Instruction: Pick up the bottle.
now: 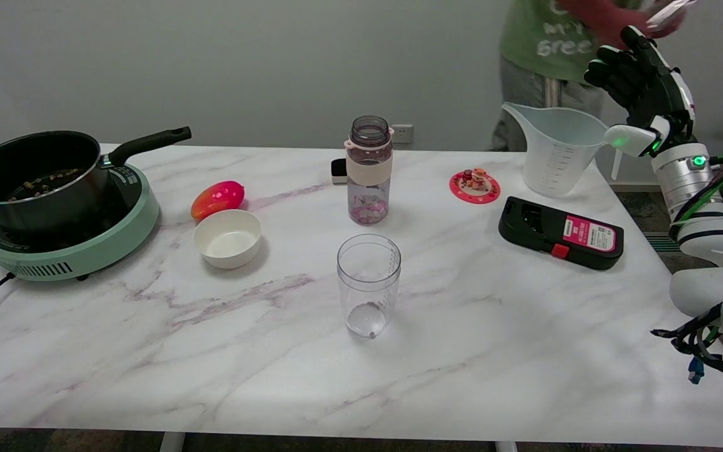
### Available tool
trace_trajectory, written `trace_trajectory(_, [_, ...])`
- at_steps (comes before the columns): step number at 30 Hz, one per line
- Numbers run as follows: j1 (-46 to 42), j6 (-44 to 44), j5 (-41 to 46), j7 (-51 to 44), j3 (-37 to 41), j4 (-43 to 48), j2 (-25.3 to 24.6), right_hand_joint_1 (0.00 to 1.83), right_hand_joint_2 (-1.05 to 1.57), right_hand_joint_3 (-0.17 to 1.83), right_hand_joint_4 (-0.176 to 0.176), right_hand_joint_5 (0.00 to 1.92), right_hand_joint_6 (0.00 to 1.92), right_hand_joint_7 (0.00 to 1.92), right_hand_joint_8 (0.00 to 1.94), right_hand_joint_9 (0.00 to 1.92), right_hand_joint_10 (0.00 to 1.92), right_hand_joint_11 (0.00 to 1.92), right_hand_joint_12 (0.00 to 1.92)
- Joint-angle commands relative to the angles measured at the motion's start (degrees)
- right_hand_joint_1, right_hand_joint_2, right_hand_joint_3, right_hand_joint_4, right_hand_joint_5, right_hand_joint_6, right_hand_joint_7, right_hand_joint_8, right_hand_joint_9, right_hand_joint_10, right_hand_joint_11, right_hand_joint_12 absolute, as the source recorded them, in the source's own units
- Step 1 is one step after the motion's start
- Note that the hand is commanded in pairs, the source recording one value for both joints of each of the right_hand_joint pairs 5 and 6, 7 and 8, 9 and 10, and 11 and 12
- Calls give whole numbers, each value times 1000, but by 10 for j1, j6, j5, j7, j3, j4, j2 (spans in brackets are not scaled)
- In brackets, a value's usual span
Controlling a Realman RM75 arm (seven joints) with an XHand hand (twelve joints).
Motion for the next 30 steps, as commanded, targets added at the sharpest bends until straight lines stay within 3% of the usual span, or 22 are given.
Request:
trace_trajectory(1, [-23,35,-14,68,5,-23,-6,1247,-761,1203,0,170,170,457,457,521,521,520,520])
trace_trajectory(8, [-17,14,-20,80,-14,-30,-3,1247,-743,1223,0,166,166,442,442,513,513,506,506])
trace_trajectory(12, [6,17,-16,180,-68,-33,-3,1234,-894,1313,0,108,108,393,393,440,440,389,389])
trace_trajectory(18, [52,49,-66,183,-96,-10,-7,1229,-1001,1175,0,50,50,346,346,359,359,216,216])
trace_trajectory(22, [70,3,-129,188,-112,45,-7,1250,-960,1114,0,63,63,362,362,383,383,228,228])
trace_trajectory(30, [87,-49,-151,177,-140,69,-36,1256,-898,1158,0,78,78,394,394,433,433,311,311])
